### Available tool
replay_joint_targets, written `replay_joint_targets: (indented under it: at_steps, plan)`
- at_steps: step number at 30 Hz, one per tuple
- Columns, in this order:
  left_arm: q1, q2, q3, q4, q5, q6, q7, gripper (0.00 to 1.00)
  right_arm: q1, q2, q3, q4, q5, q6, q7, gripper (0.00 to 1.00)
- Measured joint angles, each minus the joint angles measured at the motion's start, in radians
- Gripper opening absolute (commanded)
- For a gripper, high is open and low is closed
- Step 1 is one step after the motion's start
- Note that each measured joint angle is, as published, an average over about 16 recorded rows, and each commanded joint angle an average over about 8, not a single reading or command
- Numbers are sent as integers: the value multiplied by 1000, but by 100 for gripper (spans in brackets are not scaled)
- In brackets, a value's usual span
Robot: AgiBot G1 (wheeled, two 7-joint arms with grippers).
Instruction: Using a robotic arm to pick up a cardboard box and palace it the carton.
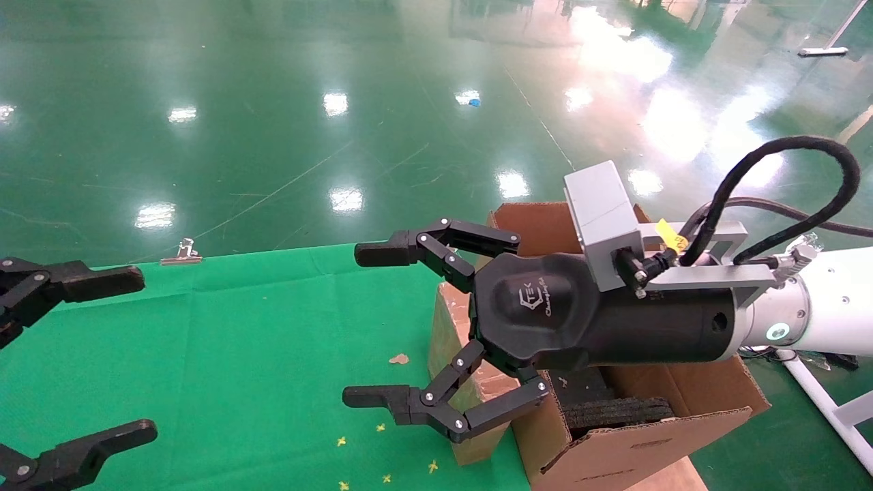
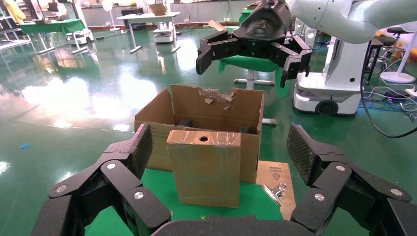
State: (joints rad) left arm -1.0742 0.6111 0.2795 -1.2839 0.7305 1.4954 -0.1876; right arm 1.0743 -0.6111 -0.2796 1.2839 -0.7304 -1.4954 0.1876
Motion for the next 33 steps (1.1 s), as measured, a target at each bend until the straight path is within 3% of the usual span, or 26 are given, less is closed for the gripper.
replay_joint_targets:
  at_steps: [12, 18, 26, 33]
  plan:
    - [0, 0, 0, 0, 0, 0, 0, 100, 1, 0, -4, 0, -7, 2, 4, 100]
    - [0, 0, 0, 1, 0, 0, 0, 100, 17, -7, -33, 5, -61, 12, 29, 100]
    - [-1, 0, 1, 1, 0, 0, 1, 100, 110, -51, -142, 16, -258, 8, 122, 100]
    - [-1, 0, 2, 1, -1, 0, 1, 100, 297, -133, -310, 17, -515, -42, 232, 100]
